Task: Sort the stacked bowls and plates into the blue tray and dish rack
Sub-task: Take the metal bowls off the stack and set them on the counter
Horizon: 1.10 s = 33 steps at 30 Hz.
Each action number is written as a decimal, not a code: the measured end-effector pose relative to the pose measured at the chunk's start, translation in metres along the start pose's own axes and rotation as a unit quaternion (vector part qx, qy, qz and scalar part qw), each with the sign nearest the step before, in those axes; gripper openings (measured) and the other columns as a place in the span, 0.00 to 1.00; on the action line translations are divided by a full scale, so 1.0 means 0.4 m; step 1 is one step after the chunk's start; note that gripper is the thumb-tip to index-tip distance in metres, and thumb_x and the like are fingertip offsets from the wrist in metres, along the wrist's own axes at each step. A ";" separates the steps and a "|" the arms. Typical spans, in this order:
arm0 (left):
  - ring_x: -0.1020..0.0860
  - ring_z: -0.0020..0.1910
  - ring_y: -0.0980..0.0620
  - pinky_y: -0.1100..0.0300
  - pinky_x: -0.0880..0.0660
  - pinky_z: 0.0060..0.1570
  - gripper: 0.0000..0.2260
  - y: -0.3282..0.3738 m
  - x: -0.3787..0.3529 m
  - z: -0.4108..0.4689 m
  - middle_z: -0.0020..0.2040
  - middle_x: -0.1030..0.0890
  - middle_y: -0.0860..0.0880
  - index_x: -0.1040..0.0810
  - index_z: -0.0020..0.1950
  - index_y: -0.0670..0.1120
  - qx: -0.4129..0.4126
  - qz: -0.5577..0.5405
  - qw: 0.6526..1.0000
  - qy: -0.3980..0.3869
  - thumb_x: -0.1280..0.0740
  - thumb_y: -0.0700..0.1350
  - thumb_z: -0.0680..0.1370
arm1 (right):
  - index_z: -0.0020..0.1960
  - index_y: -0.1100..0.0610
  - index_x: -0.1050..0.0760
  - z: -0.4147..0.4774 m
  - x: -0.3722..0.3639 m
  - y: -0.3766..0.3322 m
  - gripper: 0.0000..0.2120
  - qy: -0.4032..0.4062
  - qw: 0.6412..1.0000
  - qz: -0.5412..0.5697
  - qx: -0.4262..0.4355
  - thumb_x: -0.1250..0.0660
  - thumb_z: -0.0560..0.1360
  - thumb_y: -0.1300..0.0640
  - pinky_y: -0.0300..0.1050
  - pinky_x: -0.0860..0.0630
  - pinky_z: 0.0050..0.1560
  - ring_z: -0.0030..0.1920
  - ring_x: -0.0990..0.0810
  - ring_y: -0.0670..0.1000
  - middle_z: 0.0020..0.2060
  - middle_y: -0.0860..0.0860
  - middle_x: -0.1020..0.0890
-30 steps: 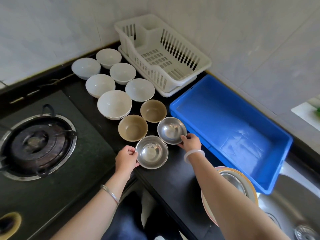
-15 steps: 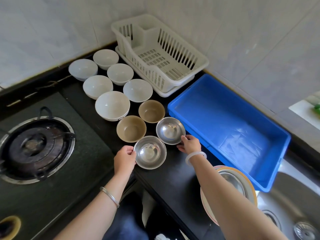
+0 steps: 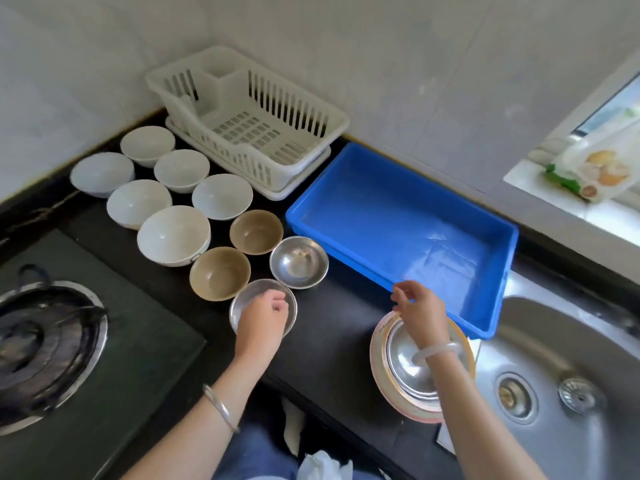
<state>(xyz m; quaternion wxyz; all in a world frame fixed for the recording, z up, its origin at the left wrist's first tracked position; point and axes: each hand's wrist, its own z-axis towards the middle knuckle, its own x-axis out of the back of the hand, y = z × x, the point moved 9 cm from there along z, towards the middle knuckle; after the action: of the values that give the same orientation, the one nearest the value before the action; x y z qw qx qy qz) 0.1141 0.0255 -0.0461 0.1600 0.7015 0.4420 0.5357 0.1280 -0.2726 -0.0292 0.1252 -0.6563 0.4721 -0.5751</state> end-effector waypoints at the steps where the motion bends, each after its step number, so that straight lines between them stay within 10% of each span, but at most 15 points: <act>1: 0.24 0.49 0.51 0.61 0.29 0.47 0.13 0.033 -0.037 -0.009 0.55 0.19 0.47 0.23 0.60 0.46 -0.019 0.004 1.000 -0.023 0.42 0.42 0.78 | 0.47 0.54 0.22 -0.013 0.044 0.032 0.05 0.022 0.999 -0.034 -0.006 0.37 0.76 0.56 0.44 0.30 0.42 0.41 0.20 0.53 0.42 0.52 0.17; 13: 0.23 0.49 0.51 0.59 0.27 0.45 0.14 0.266 -0.405 -0.152 0.51 0.25 0.52 0.29 0.55 0.50 -0.192 0.136 0.955 -0.181 0.30 0.50 0.73 | 0.43 0.55 0.27 -0.168 0.238 0.303 0.05 0.179 0.979 -0.050 -0.082 0.31 0.73 0.56 0.45 0.31 0.37 0.37 0.23 0.54 0.38 0.52 0.21; 33: 0.24 0.38 0.47 0.57 0.33 0.31 0.07 0.334 -0.413 -0.167 0.45 0.21 0.44 0.34 0.56 0.43 -0.277 0.294 0.906 -0.124 0.43 0.42 0.79 | 0.46 0.50 0.30 -0.172 0.216 0.325 0.10 0.147 0.985 -0.004 -0.095 0.29 0.71 0.55 0.37 0.30 0.34 0.37 0.23 0.48 0.36 0.45 0.23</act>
<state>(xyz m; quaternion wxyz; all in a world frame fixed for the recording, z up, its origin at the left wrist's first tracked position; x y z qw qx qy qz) 0.1086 -0.1963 -0.0286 0.2370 0.7876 0.0263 0.5682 -0.0033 -0.3805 -0.0451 -0.0112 -0.5756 0.5350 -0.6183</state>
